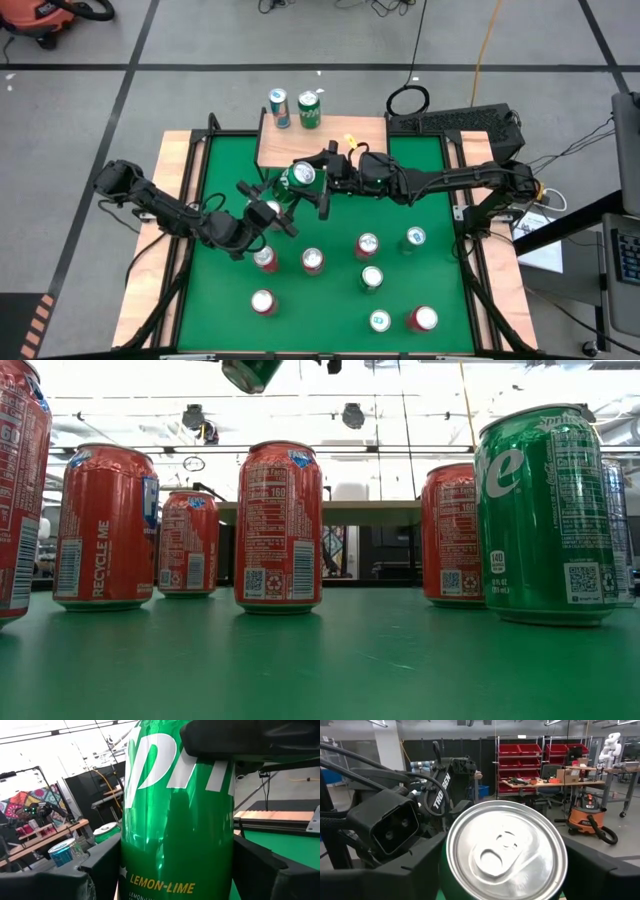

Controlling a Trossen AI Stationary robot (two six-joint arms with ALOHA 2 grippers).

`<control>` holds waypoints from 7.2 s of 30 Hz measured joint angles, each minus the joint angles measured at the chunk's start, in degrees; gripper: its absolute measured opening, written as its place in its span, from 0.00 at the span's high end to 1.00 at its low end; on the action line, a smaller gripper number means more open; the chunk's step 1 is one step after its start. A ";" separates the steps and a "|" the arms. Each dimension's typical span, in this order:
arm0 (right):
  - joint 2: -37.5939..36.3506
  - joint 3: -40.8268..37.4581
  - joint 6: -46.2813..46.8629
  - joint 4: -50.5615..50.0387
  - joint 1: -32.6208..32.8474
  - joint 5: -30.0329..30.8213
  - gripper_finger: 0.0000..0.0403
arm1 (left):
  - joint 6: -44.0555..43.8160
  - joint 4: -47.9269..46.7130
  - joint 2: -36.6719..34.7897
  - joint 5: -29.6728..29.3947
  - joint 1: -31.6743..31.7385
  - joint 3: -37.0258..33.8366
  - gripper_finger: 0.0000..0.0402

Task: Place canned beverage on shelf
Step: Put the green soda can on the shelf aligned with the other green soda can

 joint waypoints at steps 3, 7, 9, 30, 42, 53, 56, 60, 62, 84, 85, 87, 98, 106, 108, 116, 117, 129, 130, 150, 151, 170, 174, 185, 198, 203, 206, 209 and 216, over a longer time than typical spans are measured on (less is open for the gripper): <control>0.00 0.00 -0.41 -0.10 -0.30 -0.15 0.24 | -0.04 -0.37 0.00 0.05 0.16 0.00 0.20; 0.09 -0.07 -2.22 -0.83 -1.17 0.02 0.27 | 0.07 0.27 0.00 0.49 0.16 0.07 0.08; 0.11 -0.07 -3.58 -0.83 -1.96 0.13 0.27 | -0.99 0.23 -0.02 0.44 0.16 0.07 0.03; -1.33 9.57 -18.89 -26.07 -19.48 -21.76 0.25 | -6.63 -21.16 -14.36 4.99 -3.38 0.07 0.02; 4.96 9.74 -21.64 -21.02 -27.58 -36.19 0.25 | -30.80 -54.55 -26.80 24.80 6.51 0.02 0.02; 14.96 20.06 -27.17 -29.49 -28.74 -37.52 0.25 | -33.53 -56.15 -26.45 25.63 7.29 0.02 0.02; 16.93 23.43 -29.19 -34.87 -28.83 -37.55 0.25 | -34.59 -57.43 -26.45 25.77 7.29 0.02 0.02; 18.34 25.36 -30.99 -37.46 -29.29 -37.24 0.25 | -35.76 -58.78 -26.45 25.87 7.29 0.02 0.02; 18.38 25.43 -30.94 -37.28 -29.62 -37.20 0.25 | -35.78 -58.96 -26.45 26.21 7.27 0.02 0.02; 18.99 25.51 -29.90 -39.64 -30.31 -35.75 0.22 | -35.76 -59.96 -26.45 26.23 6.91 -0.02 0.02; 18.99 25.51 -29.89 -39.79 -30.31 -35.73 0.21 | -35.78 -59.93 -26.45 26.28 6.91 -0.02 0.02; 18.99 25.51 -29.49 -40.05 -30.31 -35.73 0.19 | -35.78 -59.94 -26.45 26.38 6.91 -0.02 0.02; 19.17 25.44 -29.67 -40.29 -30.31 -35.27 0.14 | -35.94 -60.07 -26.45 27.41 6.91 -0.02 0.02; 19.07 25.40 -29.63 -37.60 -30.29 -34.11 0.14 | -36.58 -60.62 -26.45 28.11 6.91 -0.02 0.02; 18.77 25.40 -29.59 -37.46 -30.29 -34.09 0.14 | -36.85 -60.93 -26.45 28.11 6.91 -0.02 0.02; 13.91 25.35 -29.01 -38.45 -28.56 -29.59 0.14 | -37.16 -61.64 -26.45 28.11 6.91 -0.02 0.02; 12.95 25.35 -28.60 -38.81 -28.06 -28.08 0.14 | -37.16 -61.64 -26.45 28.11 6.91 -0.02 0.02; 6.40 25.37 -26.87 -57.23 -19.81 -23.86 0.22 | -37.16 -61.69 -26.43 28.11 6.91 -0.02 0.02; 6.45 25.24 -26.86 -58.61 -19.08 -23.82 0.25 | -37.14 -61.71 -26.43 28.11 6.91 -0.02 0.02; 7.88 9.16 -25.86 -38.68 -19.26 -14.65 0.71 | -38.76 -61.82 -25.26 28.11 6.91 -0.02 0.02; 8.03 9.15 -25.86 -38.55 -19.57 -14.67 0.72 | -38.78 -61.91 -24.94 28.11 6.91 -0.02 0.02; 8.57 9.09 -26.93 -34.83 -23.00 -14.57 0.77 | -40.00 -61.40 -23.47 28.09 6.91 -0.02 0.02; 8.57 9.09 -26.98 -34.75 -23.52 -14.61 0.77 | -39.98 -61.42 -23.47 28.09 6.91 -0.02 0.02; 4.40 9.09 -23.79 -42.11 -19.34 -14.46 0.77 | -40.05 -62.07 -23.47 28.09 6.52 -0.02 0.02; -11.63 9.11 -2.78 -70.81 2.28 -4.45 0.77 | -41.66 -61.80 -22.70 28.09 2.06 -0.02 0.02; -13.80 9.13 5.25 -74.92 11.92 3.05 0.77 | -42.95 -61.26 -20.44 28.09 0.94 -0.02 0.02; -13.79 9.11 9.89 -77.12 16.93 6.48 0.77 | -44.76 -60.72 -18.86 28.09 0.20 -0.02 0.02; -13.24 9.14 14.42 -78.64 21.13 7.81 0.77 | -46.17 -59.90 -17.21 28.06 -1.08 -0.02 0.02; -10.19 9.11 22.21 -80.33 28.26 7.90 0.77 | -46.32 -55.65 -14.24 28.08 -4.32 -0.02 0.02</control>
